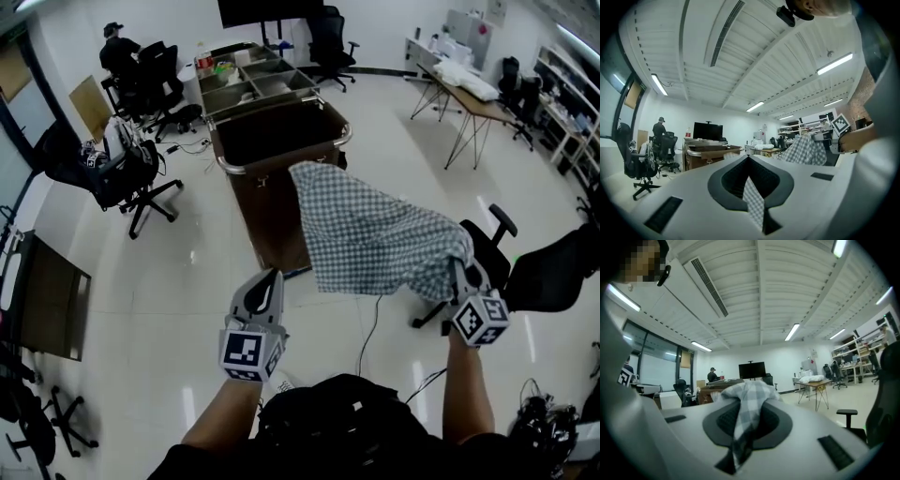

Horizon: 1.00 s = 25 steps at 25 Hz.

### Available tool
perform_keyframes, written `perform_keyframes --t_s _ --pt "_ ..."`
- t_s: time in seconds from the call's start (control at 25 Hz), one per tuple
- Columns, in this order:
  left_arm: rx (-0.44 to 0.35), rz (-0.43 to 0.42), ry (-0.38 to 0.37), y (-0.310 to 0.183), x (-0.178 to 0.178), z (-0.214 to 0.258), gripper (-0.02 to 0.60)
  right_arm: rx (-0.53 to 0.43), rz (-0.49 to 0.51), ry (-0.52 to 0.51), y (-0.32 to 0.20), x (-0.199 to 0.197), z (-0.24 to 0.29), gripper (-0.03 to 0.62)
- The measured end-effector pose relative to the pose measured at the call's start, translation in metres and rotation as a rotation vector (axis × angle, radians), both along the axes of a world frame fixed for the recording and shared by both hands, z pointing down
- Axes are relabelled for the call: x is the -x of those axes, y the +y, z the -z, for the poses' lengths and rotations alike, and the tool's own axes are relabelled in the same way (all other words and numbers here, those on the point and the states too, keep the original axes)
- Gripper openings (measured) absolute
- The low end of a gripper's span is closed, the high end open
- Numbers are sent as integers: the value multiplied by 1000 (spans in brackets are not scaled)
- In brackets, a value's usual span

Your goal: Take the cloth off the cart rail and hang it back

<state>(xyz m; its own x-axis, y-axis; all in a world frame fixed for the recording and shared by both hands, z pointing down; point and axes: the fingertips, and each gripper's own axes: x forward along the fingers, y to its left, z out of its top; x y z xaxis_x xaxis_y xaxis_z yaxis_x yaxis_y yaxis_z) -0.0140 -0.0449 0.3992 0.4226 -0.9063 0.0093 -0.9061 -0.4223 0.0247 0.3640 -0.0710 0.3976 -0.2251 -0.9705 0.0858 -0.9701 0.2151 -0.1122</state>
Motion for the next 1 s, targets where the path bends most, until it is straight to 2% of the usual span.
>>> perform_keyframes --t_s 0.24,0.52,0.8,1.0 --pt "24 37 -12 18 -31 -12 0 57 206 10 -11 47 -29 46" --pt "46 43 -1 26 -57 -23 0 42 367 18 -3 91 -34 46" --pt "44 58 -34 33 -70 -19 0 15 442 18 2 105 -25 46" --pt "31 86 -19 40 -68 -12 0 1 481 4 3 115 -18 46"
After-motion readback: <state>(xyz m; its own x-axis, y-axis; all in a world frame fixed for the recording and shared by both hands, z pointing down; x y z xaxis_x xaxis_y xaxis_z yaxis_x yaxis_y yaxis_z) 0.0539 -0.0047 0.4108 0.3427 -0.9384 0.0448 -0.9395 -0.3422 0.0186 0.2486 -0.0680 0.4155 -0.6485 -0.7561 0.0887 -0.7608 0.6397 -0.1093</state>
